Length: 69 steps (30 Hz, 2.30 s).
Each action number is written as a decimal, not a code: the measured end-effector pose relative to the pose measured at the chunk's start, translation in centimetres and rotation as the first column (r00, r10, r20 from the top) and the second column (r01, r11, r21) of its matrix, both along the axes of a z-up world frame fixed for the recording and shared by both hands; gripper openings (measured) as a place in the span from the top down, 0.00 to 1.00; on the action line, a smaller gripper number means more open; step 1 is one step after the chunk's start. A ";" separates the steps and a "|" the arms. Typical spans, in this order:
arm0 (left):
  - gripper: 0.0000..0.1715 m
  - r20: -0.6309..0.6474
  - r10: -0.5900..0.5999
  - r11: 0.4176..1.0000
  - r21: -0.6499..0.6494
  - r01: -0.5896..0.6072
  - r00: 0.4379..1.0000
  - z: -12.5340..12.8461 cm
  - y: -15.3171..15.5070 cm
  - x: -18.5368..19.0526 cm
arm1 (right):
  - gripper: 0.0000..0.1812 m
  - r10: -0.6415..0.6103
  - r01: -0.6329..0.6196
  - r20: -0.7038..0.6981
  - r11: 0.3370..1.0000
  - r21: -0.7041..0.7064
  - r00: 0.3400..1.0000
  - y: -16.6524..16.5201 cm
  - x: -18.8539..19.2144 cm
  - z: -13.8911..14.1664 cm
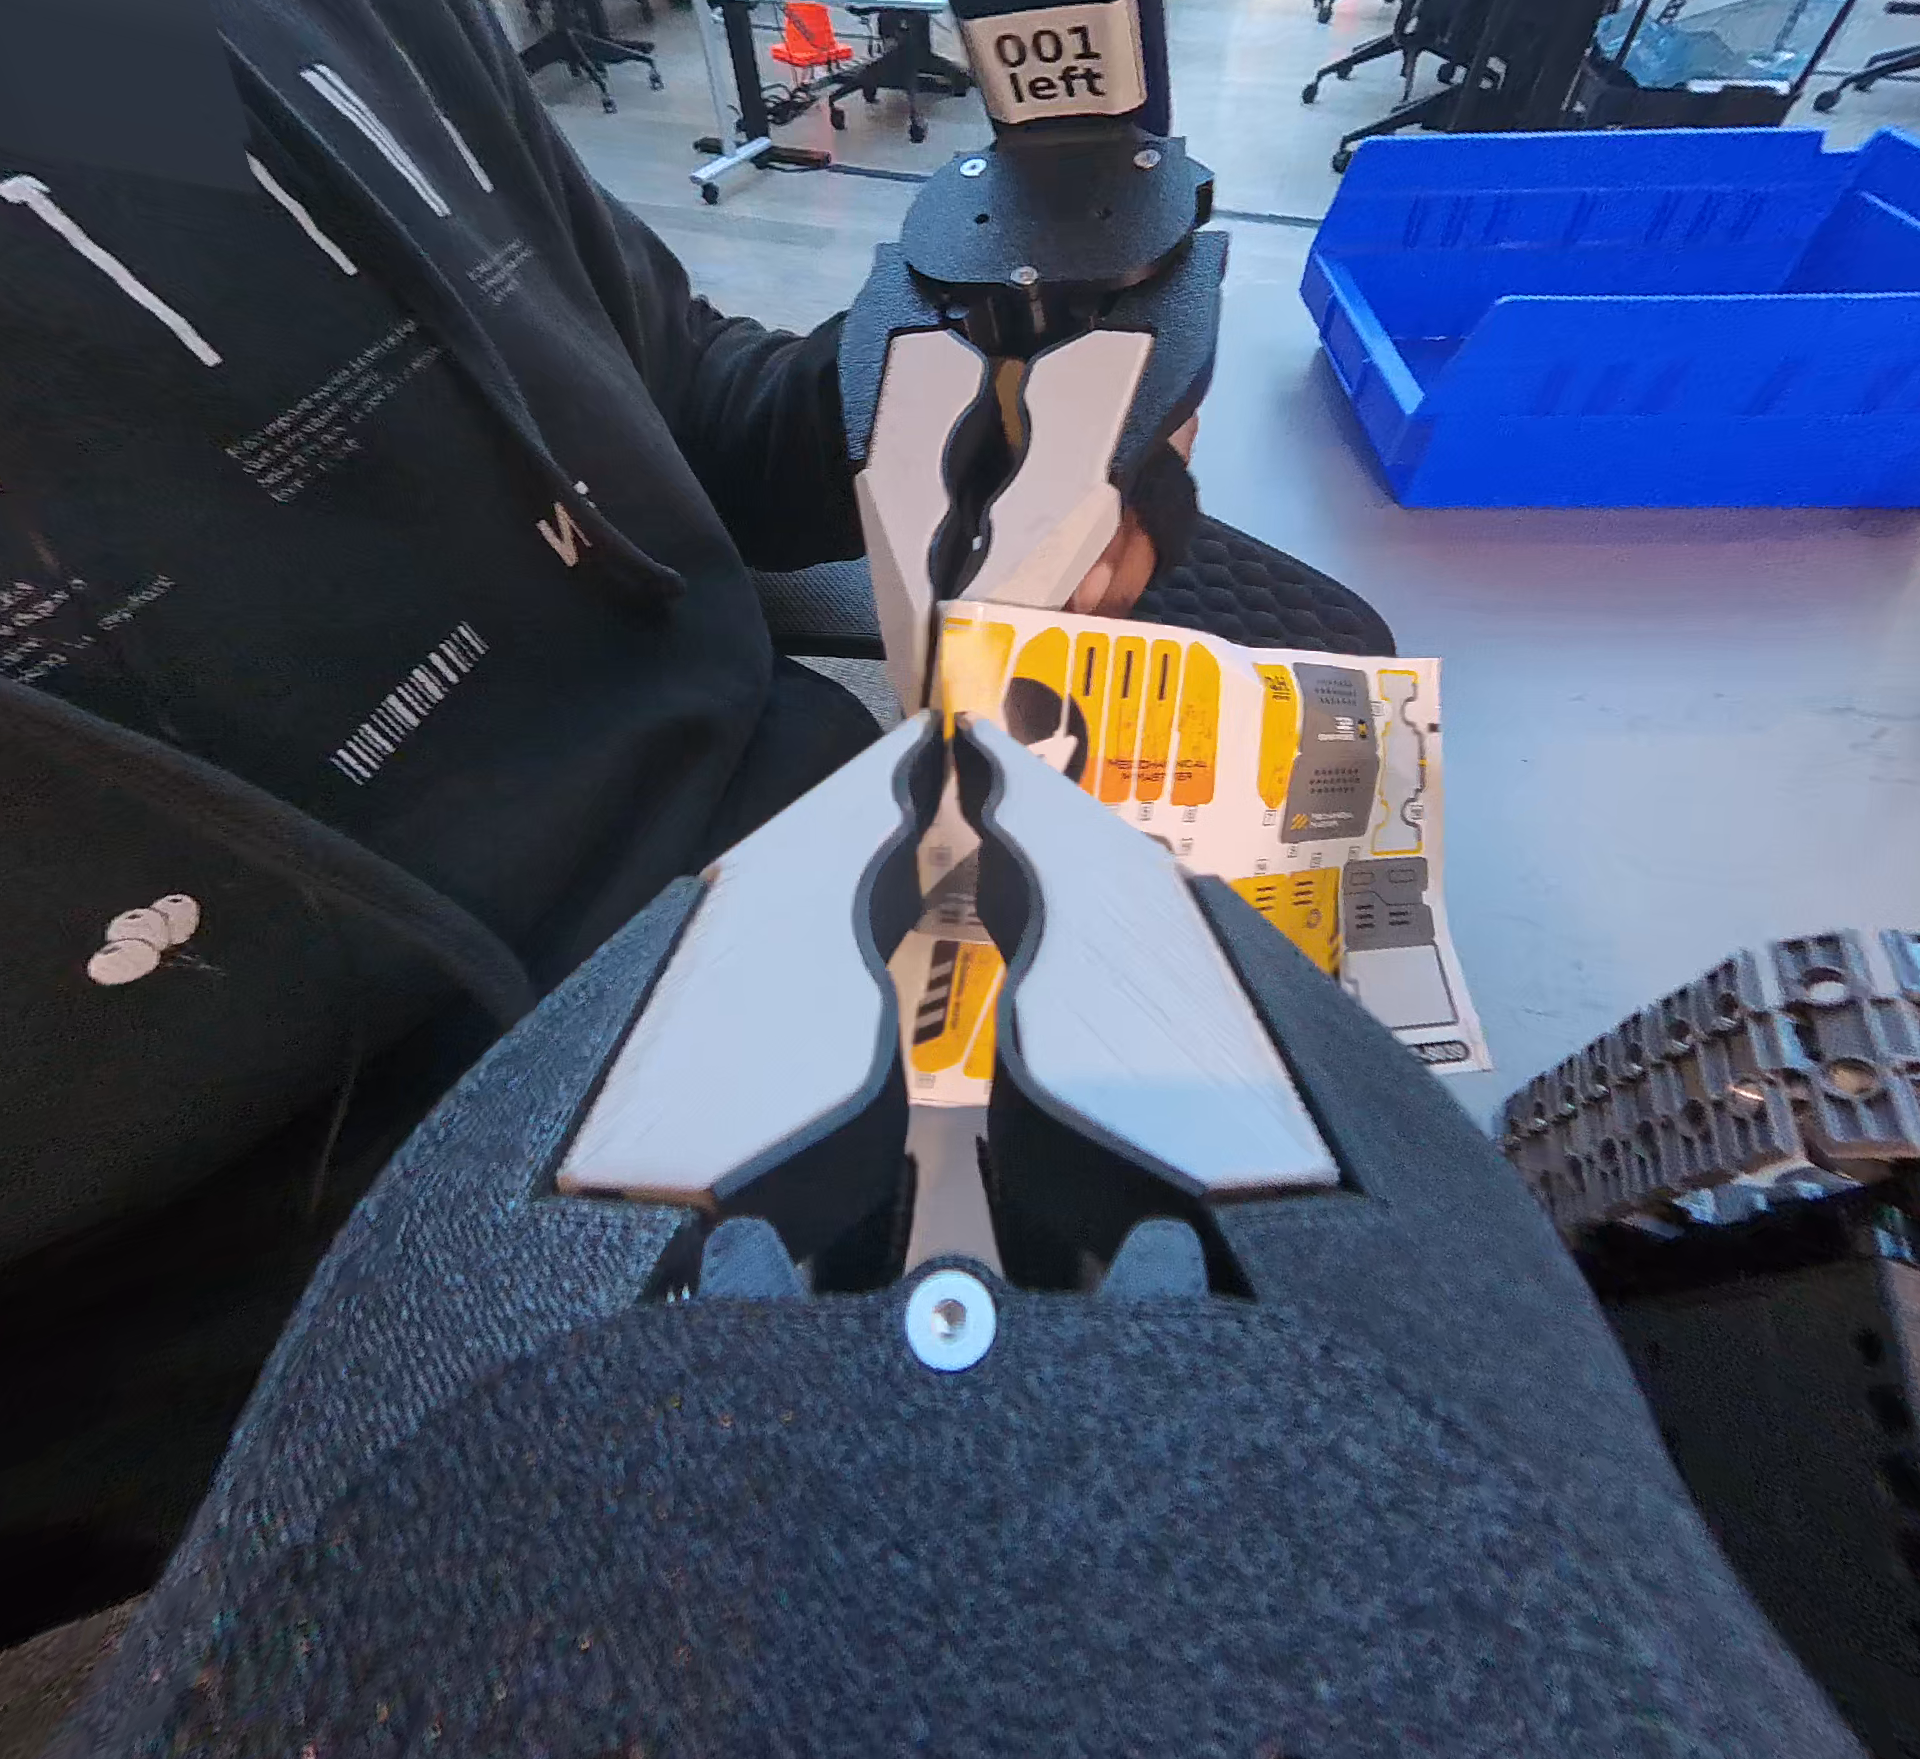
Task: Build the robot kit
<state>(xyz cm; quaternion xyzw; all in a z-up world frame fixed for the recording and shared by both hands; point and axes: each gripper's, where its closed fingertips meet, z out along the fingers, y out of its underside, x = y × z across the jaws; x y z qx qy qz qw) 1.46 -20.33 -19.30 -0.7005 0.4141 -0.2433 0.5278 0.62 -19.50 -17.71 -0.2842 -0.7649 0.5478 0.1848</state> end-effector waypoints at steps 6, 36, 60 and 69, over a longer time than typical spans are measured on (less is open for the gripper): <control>1.00 -0.016 -0.020 1.000 0.016 0.021 1.000 0.2 -0.2 0.5 | 0.90 0.032 -0.033 0.053 0.999 0.008 0.998 -0.9 0.1 -1.3; 1.00 -0.006 -0.049 0.999 0.012 0.049 0.999 -0.1 -0.7 0.8 | 1.00 0.031 -0.030 0.012 0.999 -0.019 0.999 -0.1 0.2 0.2; 1.00 -0.039 -0.080 0.996 0.043 0.082 0.996 0.0 -1.2 1.4 | 1.00 0.105 -0.104 0.075 0.994 -0.016 0.992 -1.5 0.6 -0.8; 1.00 0.081 -0.022 1.000 0.021 0.020 0.996 0.9 -0.7 0.2 | 1.00 0.013 -0.010 -0.045 0.997 0.070 0.999 -0.4 0.1 1.0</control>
